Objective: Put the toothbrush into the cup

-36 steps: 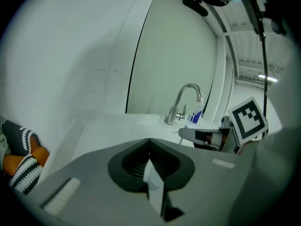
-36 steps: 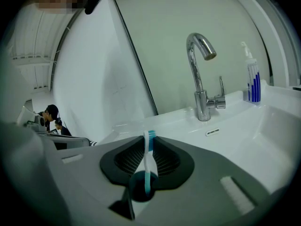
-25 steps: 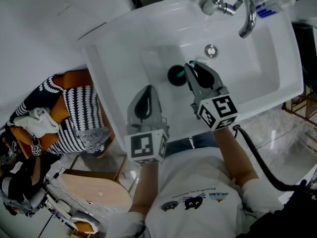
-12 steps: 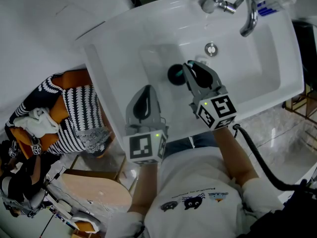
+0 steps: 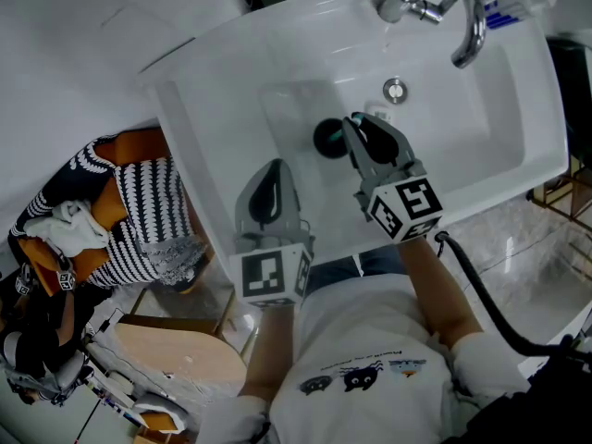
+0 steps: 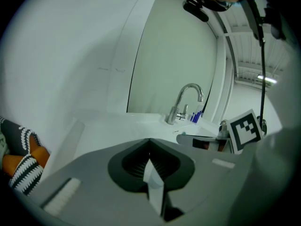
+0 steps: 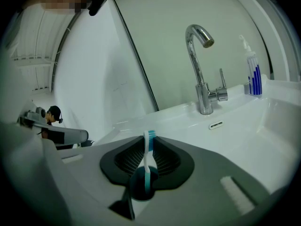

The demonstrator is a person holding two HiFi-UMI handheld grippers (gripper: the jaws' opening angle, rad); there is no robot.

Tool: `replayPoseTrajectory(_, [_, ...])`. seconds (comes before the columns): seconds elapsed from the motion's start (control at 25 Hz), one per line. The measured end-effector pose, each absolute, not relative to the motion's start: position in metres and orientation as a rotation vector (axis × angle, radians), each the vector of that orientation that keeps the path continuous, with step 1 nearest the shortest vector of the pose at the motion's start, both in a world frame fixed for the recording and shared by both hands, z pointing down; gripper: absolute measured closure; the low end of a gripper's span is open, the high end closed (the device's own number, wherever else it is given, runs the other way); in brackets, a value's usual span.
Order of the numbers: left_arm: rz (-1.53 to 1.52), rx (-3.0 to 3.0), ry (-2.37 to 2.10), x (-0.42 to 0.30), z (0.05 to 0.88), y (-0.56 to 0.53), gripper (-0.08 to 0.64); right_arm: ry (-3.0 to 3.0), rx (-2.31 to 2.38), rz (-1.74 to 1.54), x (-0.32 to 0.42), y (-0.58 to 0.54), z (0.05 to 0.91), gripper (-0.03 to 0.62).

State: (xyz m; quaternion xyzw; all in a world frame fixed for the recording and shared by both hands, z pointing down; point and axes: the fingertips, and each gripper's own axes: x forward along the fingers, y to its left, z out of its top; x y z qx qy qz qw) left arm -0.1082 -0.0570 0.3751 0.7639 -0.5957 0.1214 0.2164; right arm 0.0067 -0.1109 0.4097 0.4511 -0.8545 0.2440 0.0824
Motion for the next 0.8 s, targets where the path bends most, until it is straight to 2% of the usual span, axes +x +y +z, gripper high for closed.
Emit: replayPoseTrajectory(0.8, [0.358,2.116,-1.625,-0.103,0.383,-0.056,0.56,-2.542,1.468,0.868,0.028,-0.113,0.416,0.532])
